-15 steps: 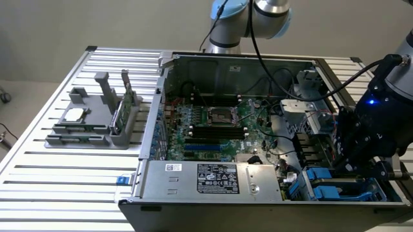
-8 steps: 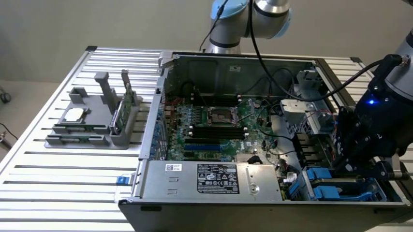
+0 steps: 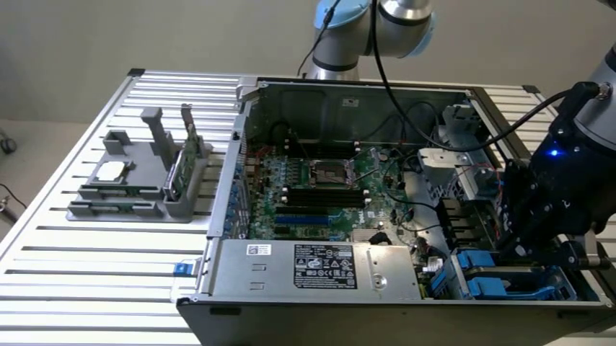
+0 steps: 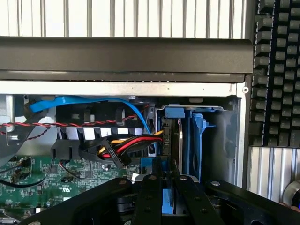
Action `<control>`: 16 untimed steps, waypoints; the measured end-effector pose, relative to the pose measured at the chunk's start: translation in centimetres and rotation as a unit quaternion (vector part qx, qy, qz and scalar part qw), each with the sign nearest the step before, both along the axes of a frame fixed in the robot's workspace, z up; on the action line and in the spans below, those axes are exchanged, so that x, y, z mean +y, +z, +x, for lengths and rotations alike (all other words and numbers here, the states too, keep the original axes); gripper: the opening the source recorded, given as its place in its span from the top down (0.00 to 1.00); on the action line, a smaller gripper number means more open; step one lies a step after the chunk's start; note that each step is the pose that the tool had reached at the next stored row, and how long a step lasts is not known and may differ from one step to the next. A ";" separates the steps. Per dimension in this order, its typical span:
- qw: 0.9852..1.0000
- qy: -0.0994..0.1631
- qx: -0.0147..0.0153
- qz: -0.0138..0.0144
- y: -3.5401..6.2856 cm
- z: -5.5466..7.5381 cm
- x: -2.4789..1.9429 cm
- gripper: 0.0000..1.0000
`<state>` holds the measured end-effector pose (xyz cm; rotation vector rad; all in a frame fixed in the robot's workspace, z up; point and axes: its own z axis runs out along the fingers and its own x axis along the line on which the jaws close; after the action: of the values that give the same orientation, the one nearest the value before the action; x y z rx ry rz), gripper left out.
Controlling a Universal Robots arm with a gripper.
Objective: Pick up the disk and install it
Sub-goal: 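Insert the second disk wire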
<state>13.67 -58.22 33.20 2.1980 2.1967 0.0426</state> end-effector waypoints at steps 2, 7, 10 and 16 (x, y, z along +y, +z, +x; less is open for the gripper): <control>1.000 0.000 0.000 0.001 -0.08 0.0 0.01 0.82; 1.000 0.000 0.000 0.001 -0.01 0.0 0.00 0.75; 1.000 0.000 0.000 0.002 0.41 0.0 -0.01 0.75; 1.000 0.001 0.000 0.002 1.12 -1.0 -0.05 0.75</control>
<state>12.65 -58.27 34.32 2.1977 2.2010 0.0473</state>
